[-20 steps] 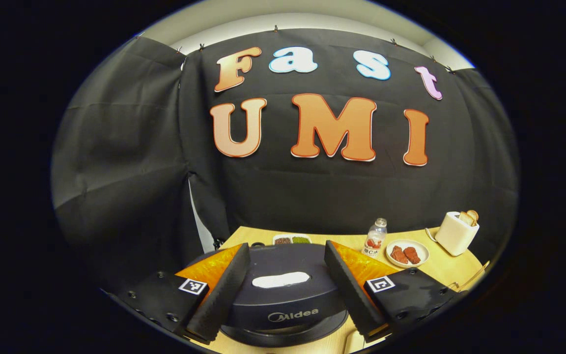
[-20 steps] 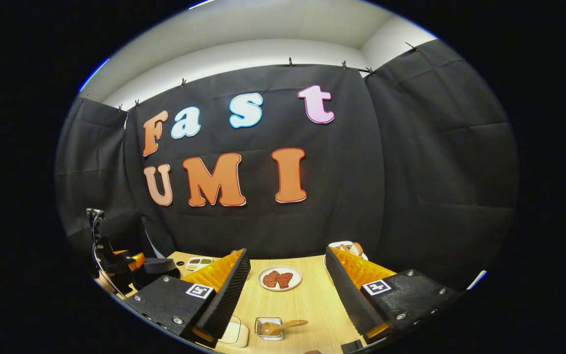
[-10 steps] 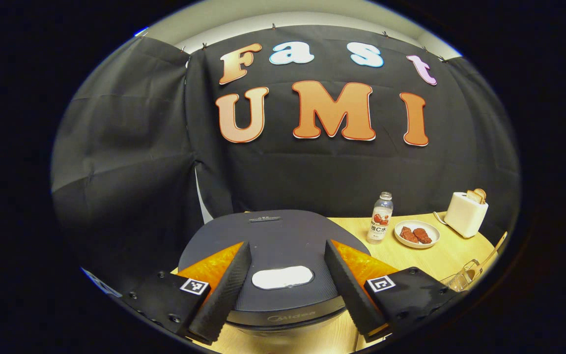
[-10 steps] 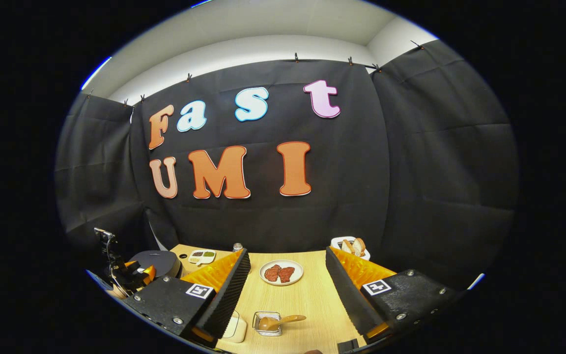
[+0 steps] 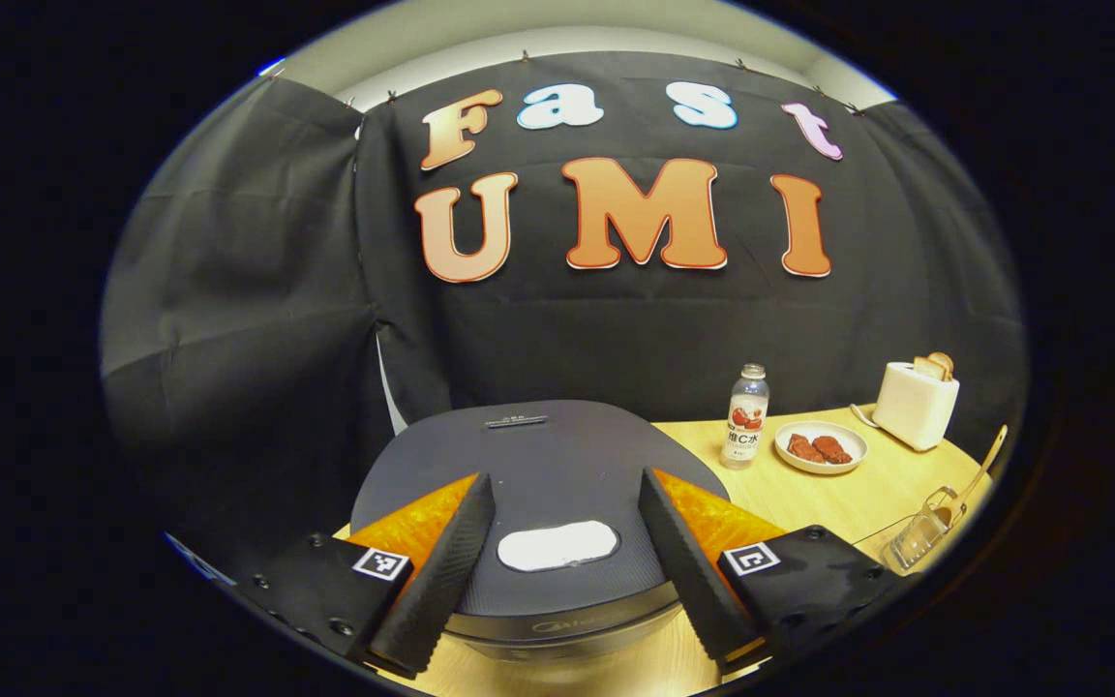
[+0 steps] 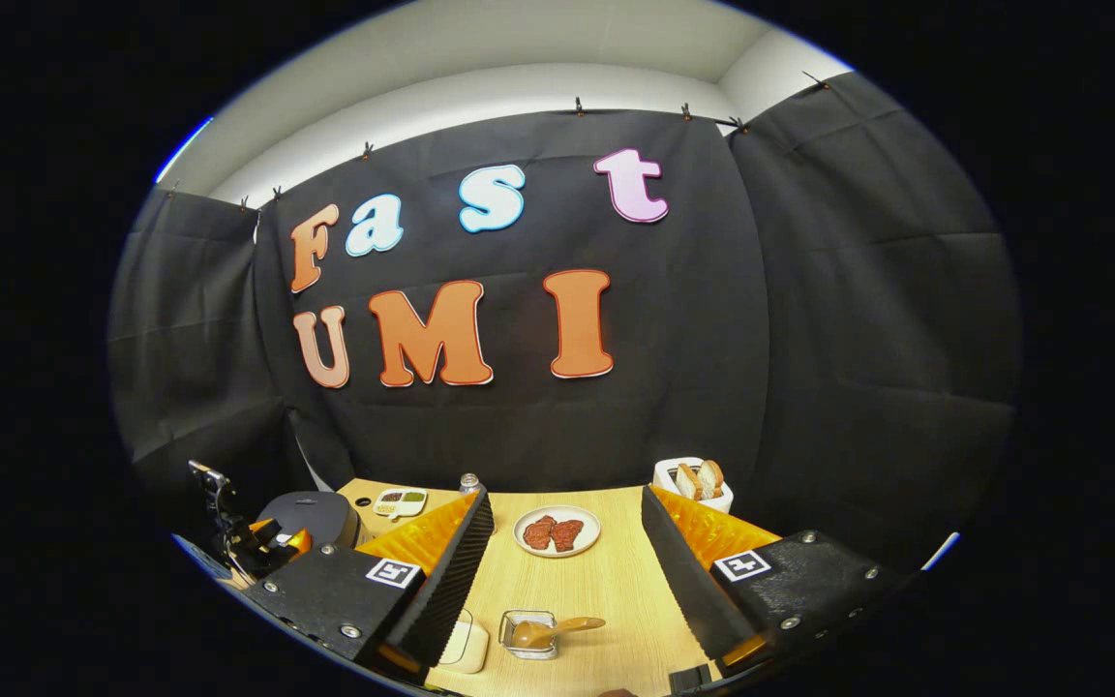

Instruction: Close the left gripper, press the button to open the rice cooker; take a wooden spoon from the chopstick holder with the right hand, scoop a spoonful of rice and pour it into the rice cooker, then put the wooden spoon back into the chopstick holder.

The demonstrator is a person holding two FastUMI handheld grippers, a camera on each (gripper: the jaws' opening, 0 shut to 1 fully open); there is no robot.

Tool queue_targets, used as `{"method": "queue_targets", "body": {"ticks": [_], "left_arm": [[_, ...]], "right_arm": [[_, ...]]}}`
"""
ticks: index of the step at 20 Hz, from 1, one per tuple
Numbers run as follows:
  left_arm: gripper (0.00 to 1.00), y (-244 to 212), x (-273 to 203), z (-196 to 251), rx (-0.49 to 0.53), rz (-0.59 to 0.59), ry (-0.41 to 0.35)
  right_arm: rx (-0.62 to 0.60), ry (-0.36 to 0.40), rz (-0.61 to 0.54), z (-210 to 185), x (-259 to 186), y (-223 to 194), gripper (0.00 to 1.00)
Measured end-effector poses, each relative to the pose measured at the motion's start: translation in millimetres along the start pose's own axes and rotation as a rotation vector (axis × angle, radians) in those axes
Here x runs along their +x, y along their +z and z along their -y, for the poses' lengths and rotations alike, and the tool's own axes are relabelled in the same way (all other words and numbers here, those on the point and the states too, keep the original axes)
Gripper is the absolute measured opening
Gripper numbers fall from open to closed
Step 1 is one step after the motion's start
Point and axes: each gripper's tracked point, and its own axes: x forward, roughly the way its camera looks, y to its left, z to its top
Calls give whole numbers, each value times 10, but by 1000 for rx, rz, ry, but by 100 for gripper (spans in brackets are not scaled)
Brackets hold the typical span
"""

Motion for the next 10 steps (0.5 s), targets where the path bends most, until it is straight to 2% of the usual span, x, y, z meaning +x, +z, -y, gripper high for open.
{"method": "queue_targets", "body": {"ticks": [2, 3, 6, 7, 9, 10], "left_arm": [[100, 104, -43, 46, -6, -46, -16], [94, 270, -70, 60, -6, -27, -28], [100, 839, -264, 47, -15, 31, -54], [94, 1051, -338, 65, -29, 51, -65], [100, 1458, -501, 65, -59, 87, -72], [100, 1660, -595, 73, -78, 98, -77]], "right_arm": [[-2, -10, 8, 41, 15, 28, 95], [-2, -14, 14, 51, 15, 50, 95], [5, -20, 25, 94, 27, 101, 95], [7, -19, 28, 84, 29, 113, 95], [8, -24, 35, 108, 39, 144, 95], [6, -25, 36, 116, 42, 156, 95]]}}
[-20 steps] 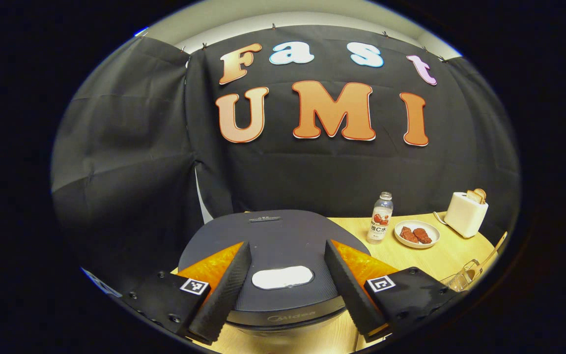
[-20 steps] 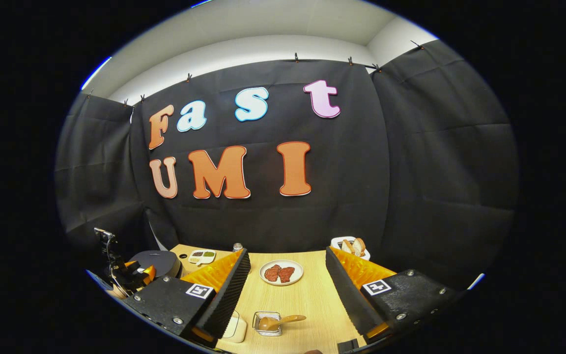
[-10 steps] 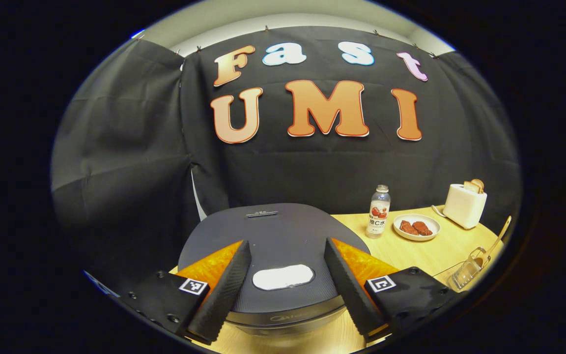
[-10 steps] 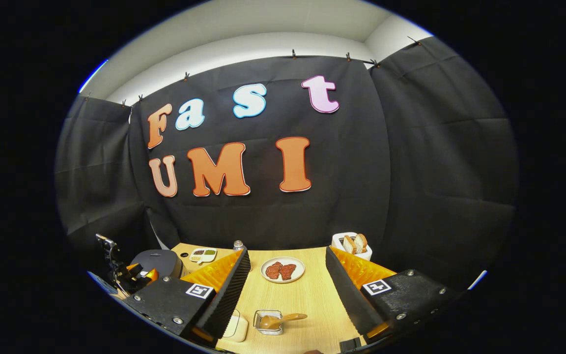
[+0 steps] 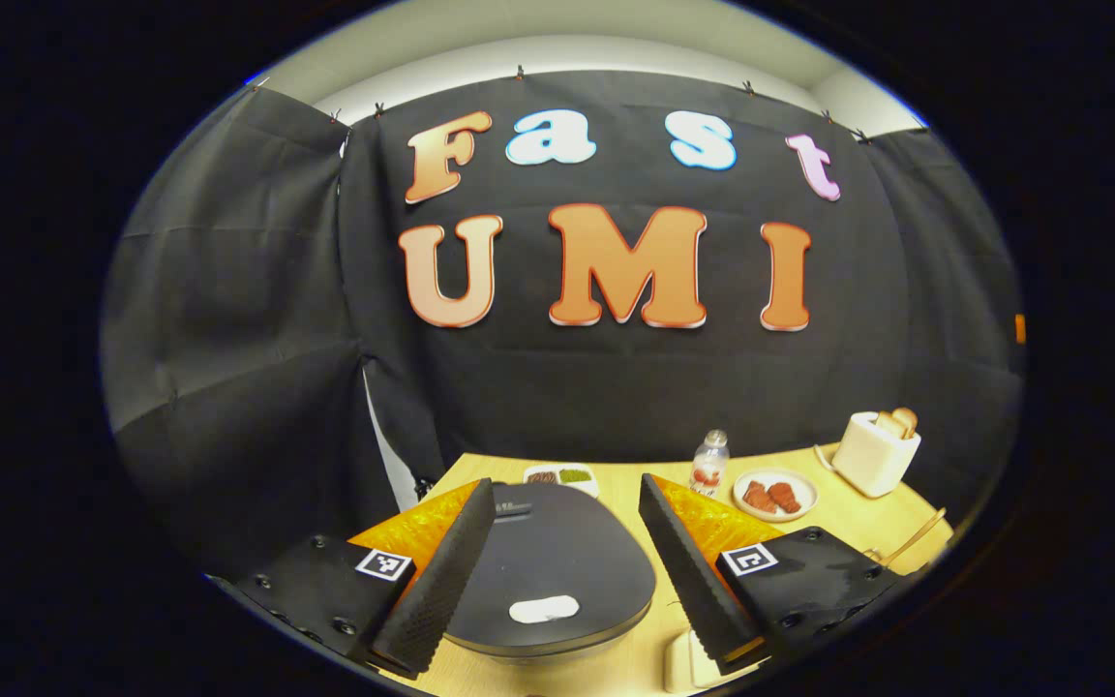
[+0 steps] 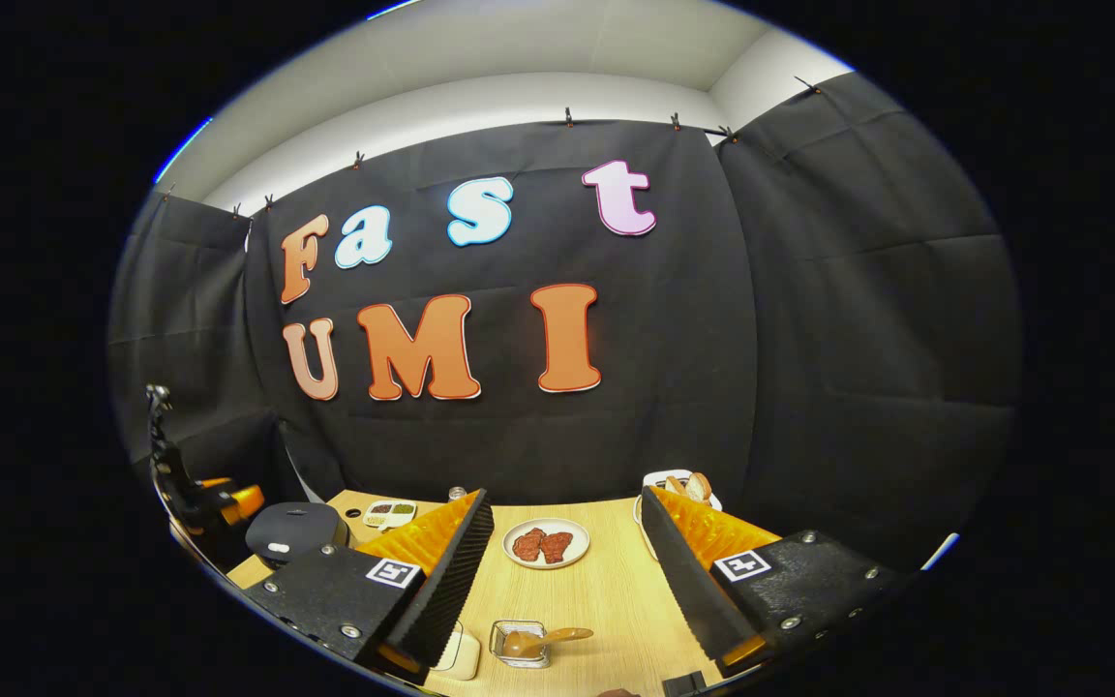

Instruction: Close the left gripper, press the button to open the rice cooker; take a wooden spoon from the chopstick holder with the right hand, scoop a spoonful of rice and pour it into the rice cooker, then put the wooden spoon back into the chopstick holder.

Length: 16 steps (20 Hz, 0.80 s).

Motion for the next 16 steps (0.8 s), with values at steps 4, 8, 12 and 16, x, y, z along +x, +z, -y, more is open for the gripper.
{"method": "queue_targets", "body": {"ticks": [4, 8, 12, 16], "left_arm": [[94, 892, -308, 93, -53, 98, -30], [94, 1525, -630, 87, -23, 159, -44], [94, 1886, -837, 70, -6, 203, -44], [94, 1941, -940, -3, 18, 218, 5]], "right_arm": [[-8, -4, 9, 3, 15, 67, 95], [-20, -8, 22, 26, 16, 143, 95], [-41, -16, 38, 42, 2, 225, 95], [-48, -13, 35, 55, -9, 216, 95]]}}
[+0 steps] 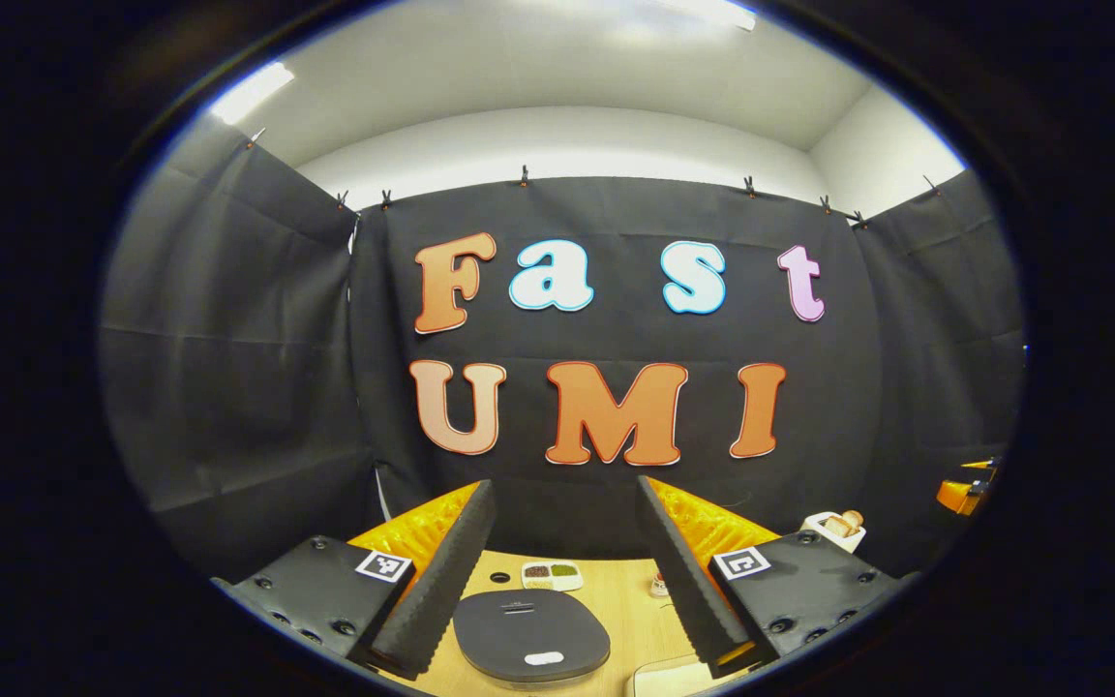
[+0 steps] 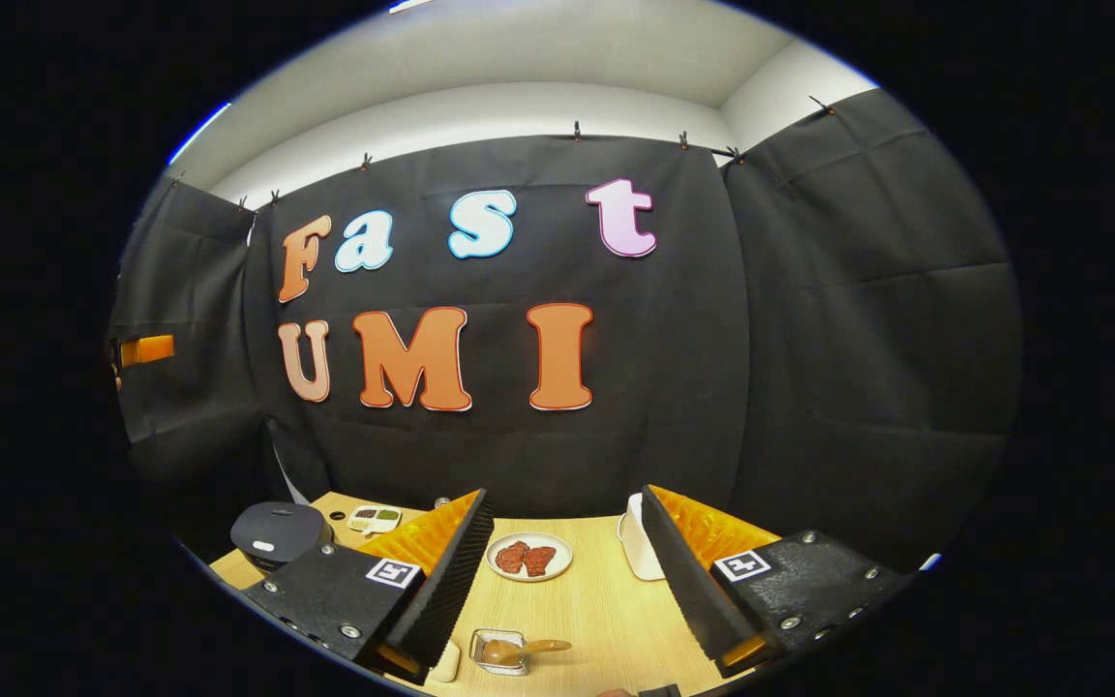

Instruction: Close the left gripper, press the button to open the rice cooker; take a wooden spoon from the chopstick holder with the right hand, scoop a spoonful of rice and pour it into the rice cooker, then put the wooden spoon back into the chopstick holder.

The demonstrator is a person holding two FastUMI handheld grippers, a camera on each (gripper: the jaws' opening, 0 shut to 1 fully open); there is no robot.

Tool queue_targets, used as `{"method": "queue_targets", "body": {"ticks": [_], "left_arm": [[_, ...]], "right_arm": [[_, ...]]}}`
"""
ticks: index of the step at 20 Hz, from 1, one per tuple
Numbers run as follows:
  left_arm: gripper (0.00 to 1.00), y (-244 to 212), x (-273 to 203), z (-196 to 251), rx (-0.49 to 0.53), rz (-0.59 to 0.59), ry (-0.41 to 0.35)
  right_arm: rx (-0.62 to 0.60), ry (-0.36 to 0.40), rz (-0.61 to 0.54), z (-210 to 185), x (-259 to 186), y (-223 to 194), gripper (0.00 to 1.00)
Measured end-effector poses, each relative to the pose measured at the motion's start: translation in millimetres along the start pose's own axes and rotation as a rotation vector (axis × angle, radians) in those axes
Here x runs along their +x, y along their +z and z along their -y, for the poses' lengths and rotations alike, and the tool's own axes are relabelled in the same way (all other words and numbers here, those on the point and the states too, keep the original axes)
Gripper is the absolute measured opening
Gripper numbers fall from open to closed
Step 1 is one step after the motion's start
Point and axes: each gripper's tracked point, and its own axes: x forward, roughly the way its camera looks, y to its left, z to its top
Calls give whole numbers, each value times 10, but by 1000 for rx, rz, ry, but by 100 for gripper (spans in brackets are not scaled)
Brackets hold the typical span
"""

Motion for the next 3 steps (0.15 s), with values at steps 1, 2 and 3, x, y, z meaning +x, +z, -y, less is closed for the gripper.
{"method": "queue_targets", "body": {"ticks": [1, 2, 3], "left_arm": [[94, -23, -10, -13, 13, -10, 16], [94, -66, -6, -58, 30, -27, 39], [94, -80, -15, -82, 51, -31, 58]], "right_arm": [[1, 1, -3, 1, -1, -4, 95], [2, 1, -4, 5, 3, -5, 95], [3, 1, -4, 17, -3, -7, 95]]}}
